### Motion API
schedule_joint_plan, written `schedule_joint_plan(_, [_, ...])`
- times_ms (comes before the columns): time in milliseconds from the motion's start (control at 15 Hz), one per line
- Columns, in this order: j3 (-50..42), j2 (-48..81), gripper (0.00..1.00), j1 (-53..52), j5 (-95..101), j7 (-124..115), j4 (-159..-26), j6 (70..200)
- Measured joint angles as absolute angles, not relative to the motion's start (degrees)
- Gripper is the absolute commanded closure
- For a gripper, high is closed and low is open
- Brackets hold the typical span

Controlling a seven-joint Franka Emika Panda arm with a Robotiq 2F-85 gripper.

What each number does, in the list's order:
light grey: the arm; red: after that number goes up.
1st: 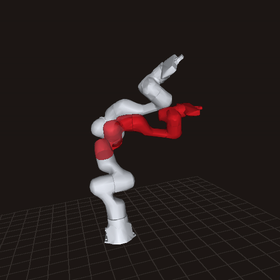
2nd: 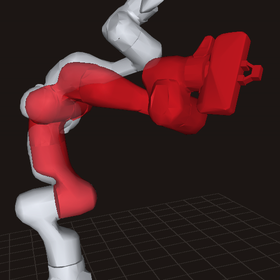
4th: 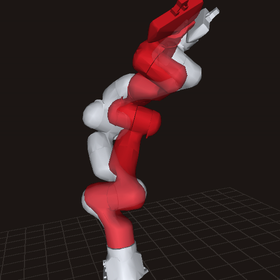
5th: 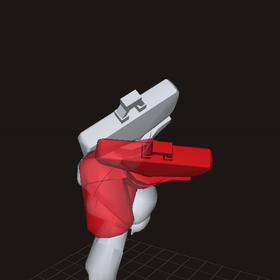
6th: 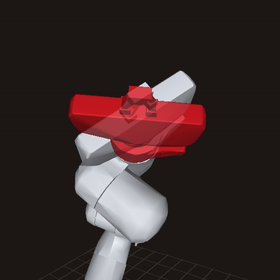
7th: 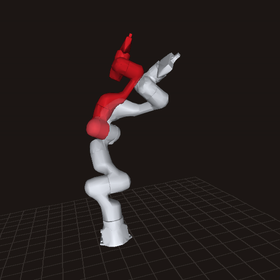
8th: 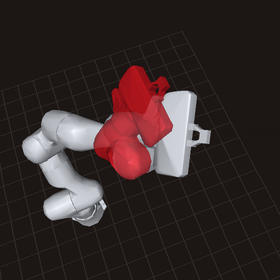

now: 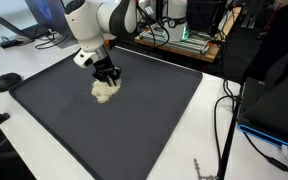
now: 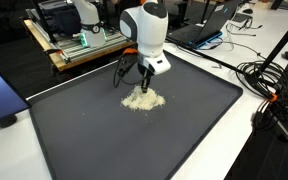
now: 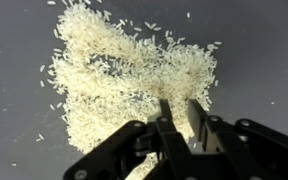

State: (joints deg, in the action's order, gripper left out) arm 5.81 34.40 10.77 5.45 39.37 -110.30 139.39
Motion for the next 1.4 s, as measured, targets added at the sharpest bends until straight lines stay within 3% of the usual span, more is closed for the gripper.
schedule_joint_plan(400, [5.0, 31.4, 0.0, 10.0, 6.1, 38.5, -111.2, 139.4])
schedule_joint_plan(1400, [-2.4, 25.6, 0.0, -8.6, 34.2, 12.2, -120.0, 140.6])
